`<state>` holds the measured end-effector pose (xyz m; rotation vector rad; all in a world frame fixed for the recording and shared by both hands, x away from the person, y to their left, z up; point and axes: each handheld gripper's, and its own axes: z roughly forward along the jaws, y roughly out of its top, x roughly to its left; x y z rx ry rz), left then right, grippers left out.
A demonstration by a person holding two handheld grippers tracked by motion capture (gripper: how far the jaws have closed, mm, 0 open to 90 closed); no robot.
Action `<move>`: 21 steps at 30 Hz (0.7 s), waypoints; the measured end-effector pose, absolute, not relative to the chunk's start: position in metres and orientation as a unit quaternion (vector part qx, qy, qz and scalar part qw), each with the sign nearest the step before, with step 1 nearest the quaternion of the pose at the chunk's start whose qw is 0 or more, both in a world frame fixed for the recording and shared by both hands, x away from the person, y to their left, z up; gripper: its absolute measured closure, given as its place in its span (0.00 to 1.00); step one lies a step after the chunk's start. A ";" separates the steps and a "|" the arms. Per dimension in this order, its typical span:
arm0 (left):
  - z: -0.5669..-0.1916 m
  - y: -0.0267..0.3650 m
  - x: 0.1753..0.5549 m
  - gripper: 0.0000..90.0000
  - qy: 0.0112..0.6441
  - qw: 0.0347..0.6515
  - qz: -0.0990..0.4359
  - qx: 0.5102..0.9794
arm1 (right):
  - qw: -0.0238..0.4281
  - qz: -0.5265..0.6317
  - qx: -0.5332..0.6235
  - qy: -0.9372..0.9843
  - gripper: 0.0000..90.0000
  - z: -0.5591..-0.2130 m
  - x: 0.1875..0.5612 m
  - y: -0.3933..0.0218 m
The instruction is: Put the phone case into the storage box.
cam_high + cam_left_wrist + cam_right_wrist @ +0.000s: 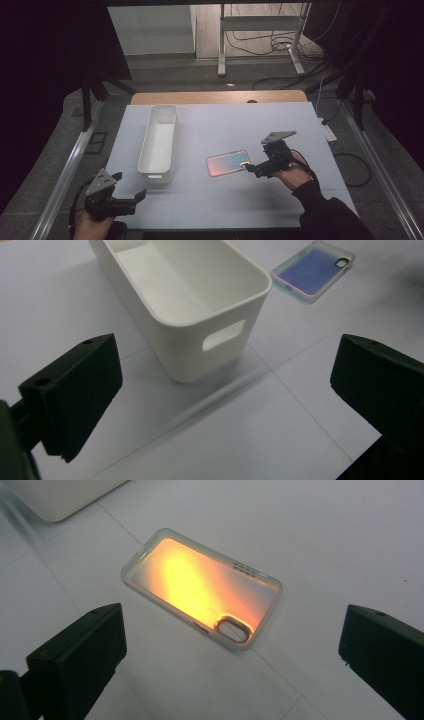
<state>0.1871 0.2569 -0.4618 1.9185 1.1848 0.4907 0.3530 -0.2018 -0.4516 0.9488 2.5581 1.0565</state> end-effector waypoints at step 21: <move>-0.462 0.257 0.187 0.01 0.469 0.404 0.194 0.761 | 0.105 0.352 0.305 0.879 0.00 -0.457 0.369 -0.174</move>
